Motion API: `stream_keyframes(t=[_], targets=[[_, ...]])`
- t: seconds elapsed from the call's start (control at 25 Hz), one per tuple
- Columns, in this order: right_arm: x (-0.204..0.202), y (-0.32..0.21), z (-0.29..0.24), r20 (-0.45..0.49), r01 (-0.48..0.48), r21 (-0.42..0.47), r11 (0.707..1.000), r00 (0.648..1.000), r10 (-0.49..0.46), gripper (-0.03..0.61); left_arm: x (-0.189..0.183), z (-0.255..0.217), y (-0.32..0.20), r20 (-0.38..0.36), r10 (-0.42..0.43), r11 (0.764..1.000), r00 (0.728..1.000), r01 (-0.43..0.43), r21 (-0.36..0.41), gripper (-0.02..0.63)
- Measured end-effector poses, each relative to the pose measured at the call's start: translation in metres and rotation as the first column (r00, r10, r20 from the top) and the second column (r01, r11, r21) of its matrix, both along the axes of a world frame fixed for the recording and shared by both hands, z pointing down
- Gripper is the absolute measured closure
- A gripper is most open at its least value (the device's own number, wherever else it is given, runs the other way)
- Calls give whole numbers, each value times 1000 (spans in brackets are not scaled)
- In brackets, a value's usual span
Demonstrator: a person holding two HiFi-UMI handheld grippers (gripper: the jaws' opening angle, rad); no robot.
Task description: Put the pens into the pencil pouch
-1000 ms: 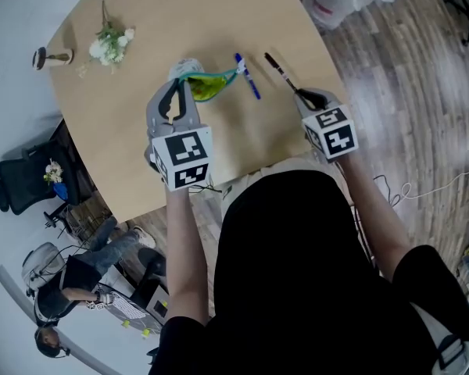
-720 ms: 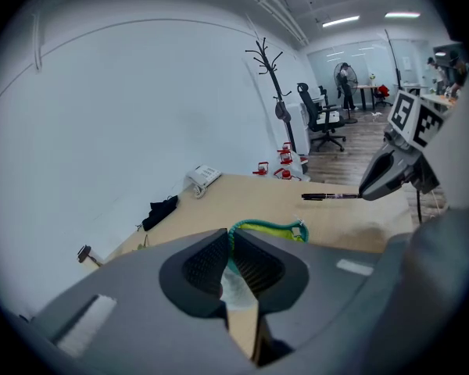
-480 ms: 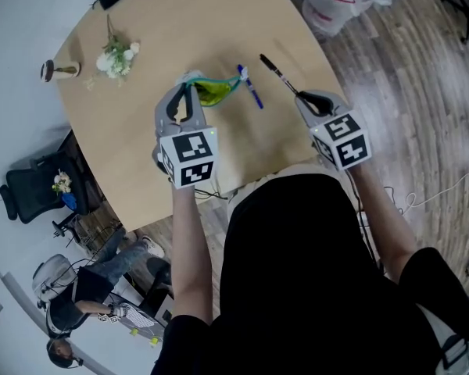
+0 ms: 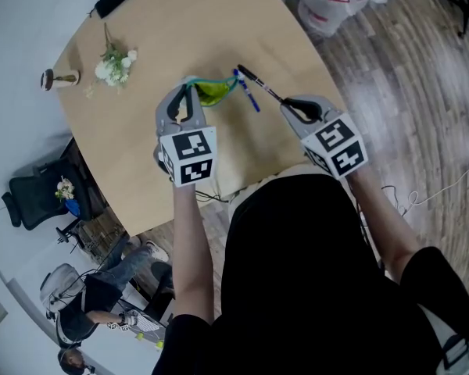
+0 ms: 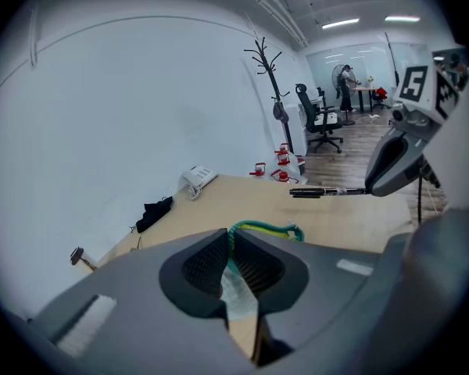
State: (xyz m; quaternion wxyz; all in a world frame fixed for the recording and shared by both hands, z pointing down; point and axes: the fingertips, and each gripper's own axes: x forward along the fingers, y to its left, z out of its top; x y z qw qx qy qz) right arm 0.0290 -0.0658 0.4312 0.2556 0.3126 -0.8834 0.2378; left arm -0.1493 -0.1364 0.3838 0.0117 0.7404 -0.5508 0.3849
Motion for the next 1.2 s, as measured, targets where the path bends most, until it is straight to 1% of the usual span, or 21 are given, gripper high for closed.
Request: stream_keyframes(t=[0.36, 0.8, 1.0, 1.2], targets=[[-19, 15, -10, 24, 92, 23, 995, 995, -93, 535, 5, 0, -1, -6, 5, 1000, 1000, -5, 3, 589], [-40, 26, -8, 29, 168, 16, 986, 985, -168, 535, 13, 2, 2, -25, 19, 1000, 1000, -19, 3, 589], [-52, 30, -4, 27, 197, 9, 980, 980, -197, 535, 12, 3, 8, -24, 19, 1000, 1000, -19, -8, 589], [-63, 30, -1, 32, 218, -2, 976, 975, -218, 535, 15, 3, 12, -36, 27, 1000, 999, -27, -4, 589]])
